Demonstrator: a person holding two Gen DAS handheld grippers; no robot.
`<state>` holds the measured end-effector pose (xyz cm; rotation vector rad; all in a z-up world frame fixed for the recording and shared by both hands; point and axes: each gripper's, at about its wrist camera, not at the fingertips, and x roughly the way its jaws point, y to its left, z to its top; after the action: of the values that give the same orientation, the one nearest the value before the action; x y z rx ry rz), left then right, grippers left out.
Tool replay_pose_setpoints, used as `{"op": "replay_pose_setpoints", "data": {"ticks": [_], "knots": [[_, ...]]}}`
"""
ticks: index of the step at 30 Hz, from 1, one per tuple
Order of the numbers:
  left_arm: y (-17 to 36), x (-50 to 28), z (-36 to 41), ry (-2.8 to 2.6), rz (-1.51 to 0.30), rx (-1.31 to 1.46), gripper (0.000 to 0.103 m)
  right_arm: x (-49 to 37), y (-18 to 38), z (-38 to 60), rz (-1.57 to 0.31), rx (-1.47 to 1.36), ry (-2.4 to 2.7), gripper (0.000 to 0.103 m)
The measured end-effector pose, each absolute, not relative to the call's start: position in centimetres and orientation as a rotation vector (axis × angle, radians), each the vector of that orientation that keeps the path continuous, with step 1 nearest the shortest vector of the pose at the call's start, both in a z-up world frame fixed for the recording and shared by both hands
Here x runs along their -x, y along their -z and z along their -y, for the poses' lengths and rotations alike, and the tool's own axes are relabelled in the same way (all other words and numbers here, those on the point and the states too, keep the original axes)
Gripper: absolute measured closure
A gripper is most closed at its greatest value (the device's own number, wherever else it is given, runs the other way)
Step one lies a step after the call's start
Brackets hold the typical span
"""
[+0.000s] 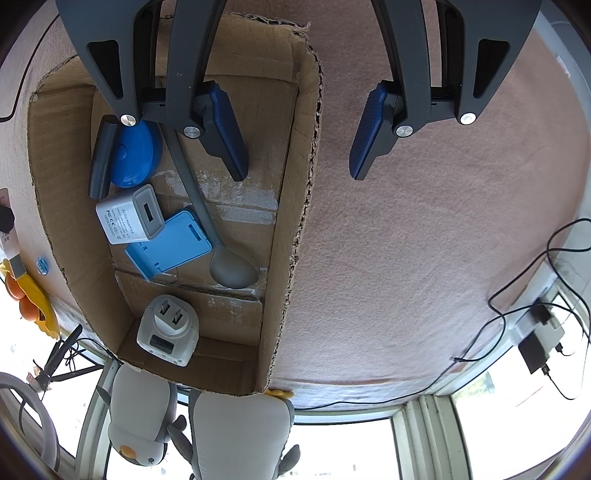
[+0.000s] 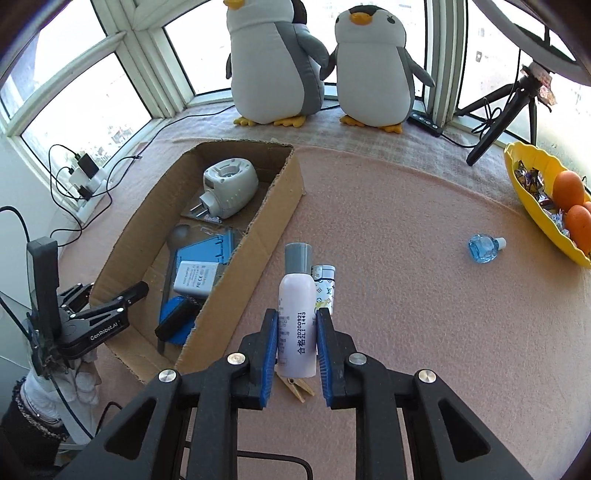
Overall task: Organize rigid objects
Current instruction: 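Carry the lotion bottle into the box and open the right gripper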
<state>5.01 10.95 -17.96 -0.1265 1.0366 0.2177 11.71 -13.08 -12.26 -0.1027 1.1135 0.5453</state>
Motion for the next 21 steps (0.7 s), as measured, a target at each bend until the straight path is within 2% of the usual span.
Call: {"op": "replay_pose_setpoints", "data": {"ticks": [21], "knots": [[18.0, -5.0, -11.0, -0.217, -1.037, 0.126, 0.045, -8.5, 13.6, 5.1, -1.147, 0.158, -0.723, 0.085]]}}
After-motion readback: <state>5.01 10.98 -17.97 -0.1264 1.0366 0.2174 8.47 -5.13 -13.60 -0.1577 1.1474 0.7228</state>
